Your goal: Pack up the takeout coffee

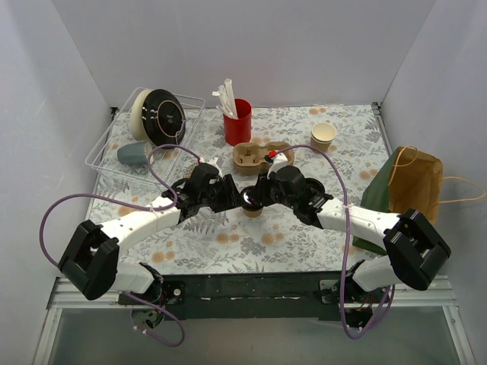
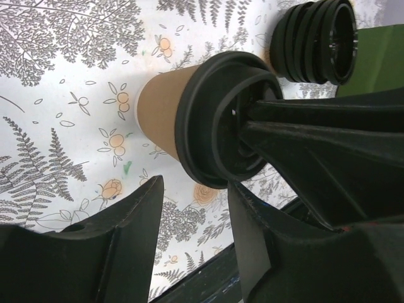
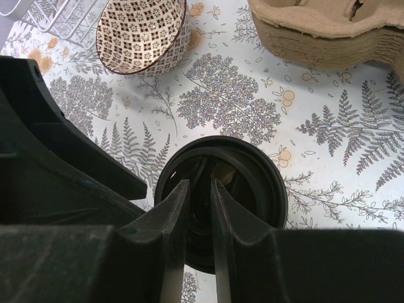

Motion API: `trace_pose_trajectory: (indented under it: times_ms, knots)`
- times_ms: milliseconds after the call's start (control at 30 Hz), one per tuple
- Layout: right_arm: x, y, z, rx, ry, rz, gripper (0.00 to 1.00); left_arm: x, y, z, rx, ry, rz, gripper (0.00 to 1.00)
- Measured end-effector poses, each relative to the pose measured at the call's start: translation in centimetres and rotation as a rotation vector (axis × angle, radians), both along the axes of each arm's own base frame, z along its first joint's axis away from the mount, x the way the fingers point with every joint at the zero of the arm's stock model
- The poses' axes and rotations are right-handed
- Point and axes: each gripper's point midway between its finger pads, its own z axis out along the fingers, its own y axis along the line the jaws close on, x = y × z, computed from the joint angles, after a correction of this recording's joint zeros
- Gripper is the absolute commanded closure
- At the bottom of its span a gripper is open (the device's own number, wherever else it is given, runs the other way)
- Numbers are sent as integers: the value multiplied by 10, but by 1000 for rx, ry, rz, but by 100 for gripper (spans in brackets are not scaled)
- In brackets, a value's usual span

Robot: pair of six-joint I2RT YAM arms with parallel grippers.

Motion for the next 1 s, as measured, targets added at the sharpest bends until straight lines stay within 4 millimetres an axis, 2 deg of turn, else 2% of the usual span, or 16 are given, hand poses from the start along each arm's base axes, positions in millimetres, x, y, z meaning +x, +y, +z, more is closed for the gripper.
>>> trace_pose_trajectory:
  times_ms: [167, 800, 900, 1000]
  knots:
    - [0, 0, 0, 6, 6, -5, 72, 0, 0, -12, 21, 29, 4, 57]
    - [0, 0, -2, 31, 2, -19, 72, -1, -4, -24, -46, 52, 49, 61]
    - [1, -1, -2, 37, -2, -25, 73, 0, -5, -25, -51, 55, 54, 58]
    - [2, -1, -2, 40, 1, -30, 73, 0, -4, -24, -45, 50, 63, 49]
